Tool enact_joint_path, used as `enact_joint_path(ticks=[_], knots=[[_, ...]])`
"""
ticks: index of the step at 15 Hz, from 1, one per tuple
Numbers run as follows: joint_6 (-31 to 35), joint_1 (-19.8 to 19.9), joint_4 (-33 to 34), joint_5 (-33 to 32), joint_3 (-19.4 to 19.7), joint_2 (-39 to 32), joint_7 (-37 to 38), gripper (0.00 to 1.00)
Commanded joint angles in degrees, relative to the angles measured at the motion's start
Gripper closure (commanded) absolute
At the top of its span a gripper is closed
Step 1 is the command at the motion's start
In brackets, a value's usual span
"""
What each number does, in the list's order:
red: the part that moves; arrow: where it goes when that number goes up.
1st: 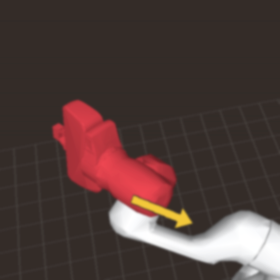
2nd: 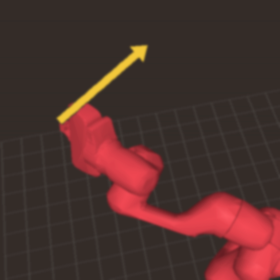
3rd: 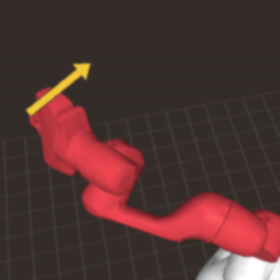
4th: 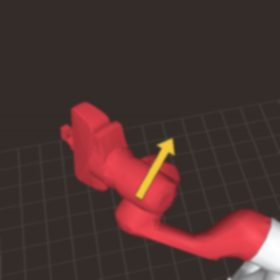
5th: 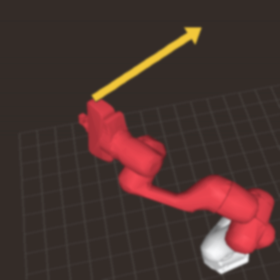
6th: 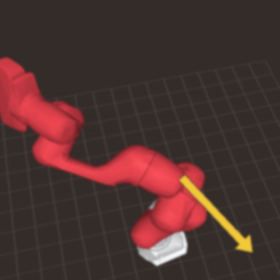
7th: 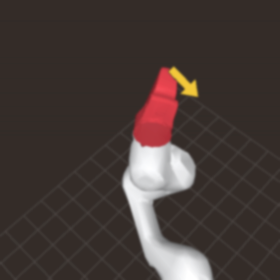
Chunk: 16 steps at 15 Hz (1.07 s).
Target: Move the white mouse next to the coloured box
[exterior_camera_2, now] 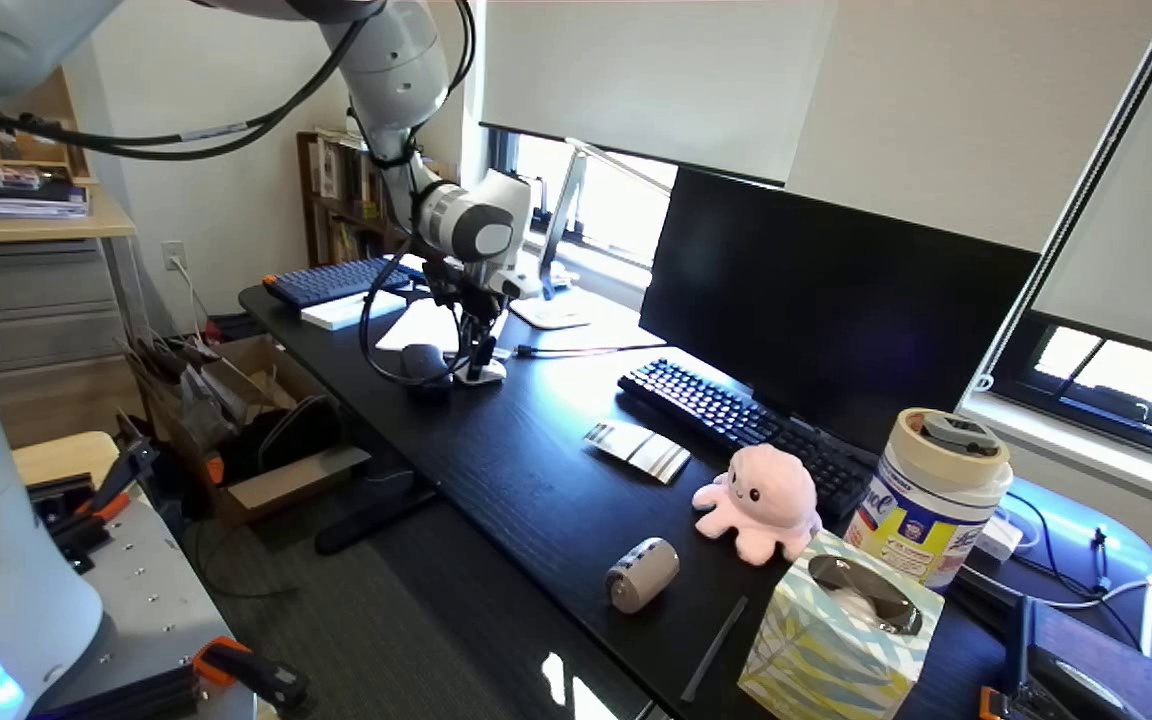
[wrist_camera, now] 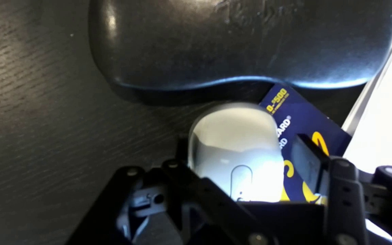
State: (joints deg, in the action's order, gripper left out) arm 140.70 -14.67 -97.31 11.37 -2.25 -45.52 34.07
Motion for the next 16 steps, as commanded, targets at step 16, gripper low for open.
enact_joint_path(ticks=[16], knots=[[2.6,4.7,-17.4,-8.4,2.2,21.8,-19.7,0.63]])
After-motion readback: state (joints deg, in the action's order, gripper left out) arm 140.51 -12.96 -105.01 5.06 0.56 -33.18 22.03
